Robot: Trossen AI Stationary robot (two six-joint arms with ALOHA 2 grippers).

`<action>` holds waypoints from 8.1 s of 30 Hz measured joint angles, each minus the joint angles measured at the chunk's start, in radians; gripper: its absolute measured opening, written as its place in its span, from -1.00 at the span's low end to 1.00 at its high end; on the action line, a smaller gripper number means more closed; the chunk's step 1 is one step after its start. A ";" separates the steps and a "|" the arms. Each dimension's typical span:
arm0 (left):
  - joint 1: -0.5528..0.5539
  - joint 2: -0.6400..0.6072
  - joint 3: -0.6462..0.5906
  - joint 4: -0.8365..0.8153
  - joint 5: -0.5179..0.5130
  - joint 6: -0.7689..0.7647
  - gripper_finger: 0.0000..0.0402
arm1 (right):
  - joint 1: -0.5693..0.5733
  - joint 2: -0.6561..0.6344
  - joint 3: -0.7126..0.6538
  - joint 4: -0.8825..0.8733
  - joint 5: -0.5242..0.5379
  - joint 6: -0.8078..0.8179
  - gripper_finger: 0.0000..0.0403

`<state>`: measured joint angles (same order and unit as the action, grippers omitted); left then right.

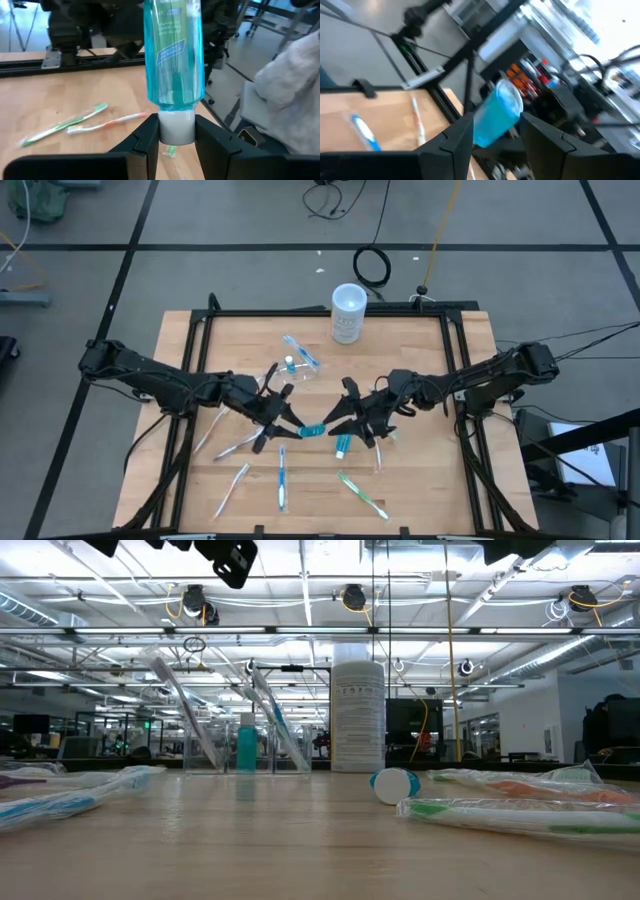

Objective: Pick & Place toothbrushing station
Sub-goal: Put the left blue mouthwash into the transparent organizer

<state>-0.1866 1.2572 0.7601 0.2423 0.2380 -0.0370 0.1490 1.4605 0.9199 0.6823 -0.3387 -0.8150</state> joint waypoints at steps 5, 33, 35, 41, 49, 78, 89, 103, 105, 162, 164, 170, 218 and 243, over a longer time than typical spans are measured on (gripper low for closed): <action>0.006 0.000 0.000 0.000 -0.031 -0.013 -0.47 | 0.004 0.000 0.000 0.003 -0.031 0.001 -0.23; 0.114 0.078 -0.001 -0.188 -0.113 -0.523 -0.47 | -0.012 0.047 -0.003 -0.248 0.236 -0.134 0.05; 0.114 0.078 -0.001 -0.199 -0.108 -0.520 -0.47 | -0.017 0.045 -0.002 -0.229 0.240 -0.141 0.05; 0.114 0.078 -0.001 -0.195 -0.107 -0.506 -0.47 | -0.053 0.069 -0.003 -0.219 0.235 -0.095 0.07; 0.113 0.078 0.000 -0.187 -0.104 -0.486 -0.47 | -0.098 0.077 0.000 -0.209 0.233 -0.087 0.05; 0.114 0.078 0.000 -0.128 -0.073 -0.451 -0.34 | -0.103 0.077 0.000 -0.223 0.179 -0.122 -0.56; 0.114 0.078 0.000 -0.107 -0.082 -0.325 -0.34 | -0.103 0.076 0.000 -0.223 0.180 -0.136 -0.58; 0.113 0.078 -0.001 -0.119 -0.113 -0.260 -0.33 | -0.102 0.076 0.000 -0.224 0.182 -0.140 -0.58; 0.113 0.078 -0.001 -0.126 -0.117 -0.260 -0.33 | -0.102 0.077 0.000 -0.224 0.183 -0.140 -0.58; 0.120 -0.026 0.000 0.242 -0.536 0.338 -0.33 | -0.415 0.047 -0.258 0.700 -0.085 0.677 -0.57; 0.123 0.006 0.000 0.293 -0.495 0.357 -0.33 | -0.406 0.062 -0.248 0.717 -0.085 0.702 -0.57; 0.123 0.080 -0.001 0.383 -0.473 0.323 -0.33 | -0.375 0.074 -0.225 0.725 -0.084 0.751 -0.57; 0.160 0.086 0.306 -0.280 -0.364 0.274 0.16 | -0.363 0.071 -0.227 0.536 -0.081 0.804 -0.57; 0.160 0.085 0.306 -0.296 -0.399 0.236 -0.48 | -0.364 0.071 -0.225 0.505 -0.078 0.802 -0.44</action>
<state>-0.0267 1.3418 1.0658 -0.0539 -0.1608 0.1987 -0.2146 1.5314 0.6945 1.1869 -0.4164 -0.0131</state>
